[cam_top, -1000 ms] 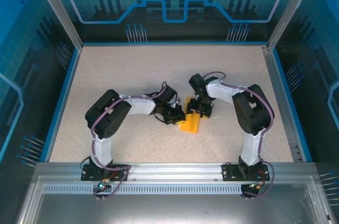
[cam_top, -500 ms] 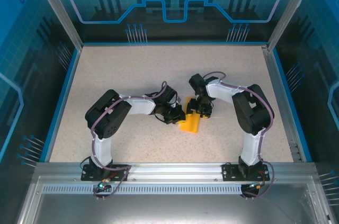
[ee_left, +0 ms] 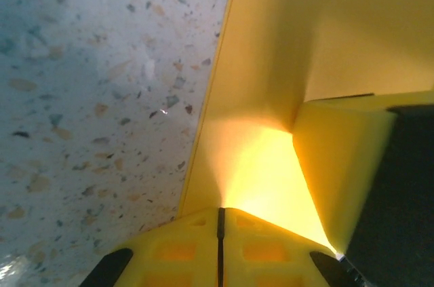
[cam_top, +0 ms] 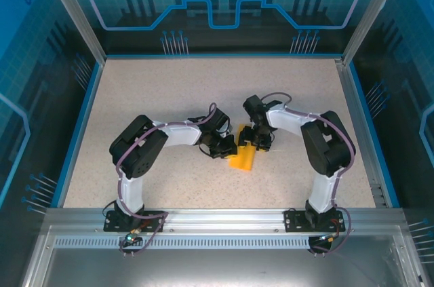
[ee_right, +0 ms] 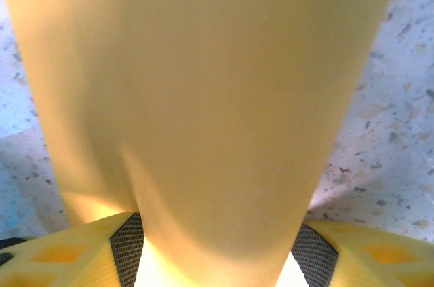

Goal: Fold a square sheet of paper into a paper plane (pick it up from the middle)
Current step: Hold the square sheet of paper at the center of the table, then fold the square sheet of paper in half at the center of the table.

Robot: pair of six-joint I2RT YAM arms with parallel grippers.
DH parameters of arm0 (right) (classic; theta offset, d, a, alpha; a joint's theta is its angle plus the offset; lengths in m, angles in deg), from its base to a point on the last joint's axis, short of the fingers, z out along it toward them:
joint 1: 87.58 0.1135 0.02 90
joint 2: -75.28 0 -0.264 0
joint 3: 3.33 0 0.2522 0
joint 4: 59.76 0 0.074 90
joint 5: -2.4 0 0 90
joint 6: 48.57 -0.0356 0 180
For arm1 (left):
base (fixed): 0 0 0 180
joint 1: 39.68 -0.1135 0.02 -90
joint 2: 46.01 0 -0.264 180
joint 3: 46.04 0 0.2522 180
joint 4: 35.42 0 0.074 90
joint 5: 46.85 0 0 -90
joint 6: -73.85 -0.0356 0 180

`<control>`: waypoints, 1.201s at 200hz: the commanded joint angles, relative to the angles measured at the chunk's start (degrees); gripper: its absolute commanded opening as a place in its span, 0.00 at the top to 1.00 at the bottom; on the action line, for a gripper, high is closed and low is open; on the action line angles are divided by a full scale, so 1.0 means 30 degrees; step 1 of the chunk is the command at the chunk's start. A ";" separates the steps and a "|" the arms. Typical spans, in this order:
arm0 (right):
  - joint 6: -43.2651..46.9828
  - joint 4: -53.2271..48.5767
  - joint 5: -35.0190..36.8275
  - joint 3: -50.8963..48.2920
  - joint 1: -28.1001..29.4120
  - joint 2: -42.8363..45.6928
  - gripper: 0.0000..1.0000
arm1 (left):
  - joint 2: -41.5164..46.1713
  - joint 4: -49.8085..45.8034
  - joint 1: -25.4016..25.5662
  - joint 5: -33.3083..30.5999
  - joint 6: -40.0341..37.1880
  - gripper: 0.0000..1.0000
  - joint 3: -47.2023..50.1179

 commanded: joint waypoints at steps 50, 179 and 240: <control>-0.0708 0.3844 -0.1177 -0.3661 -0.0908 0.5938 0.26 | -0.1651 -0.2757 0.0101 -0.1306 -0.0513 0.93 0.0091; -0.0284 0.8477 -0.3968 -0.5475 -0.0126 0.3784 0.78 | -0.2185 -0.3872 0.0122 -0.1658 0.0152 0.93 -0.0345; 0.0629 0.8506 -0.3120 -0.6395 -0.0787 0.3430 0.81 | -0.2336 -0.4619 0.0123 -0.1862 0.0381 0.93 -0.0537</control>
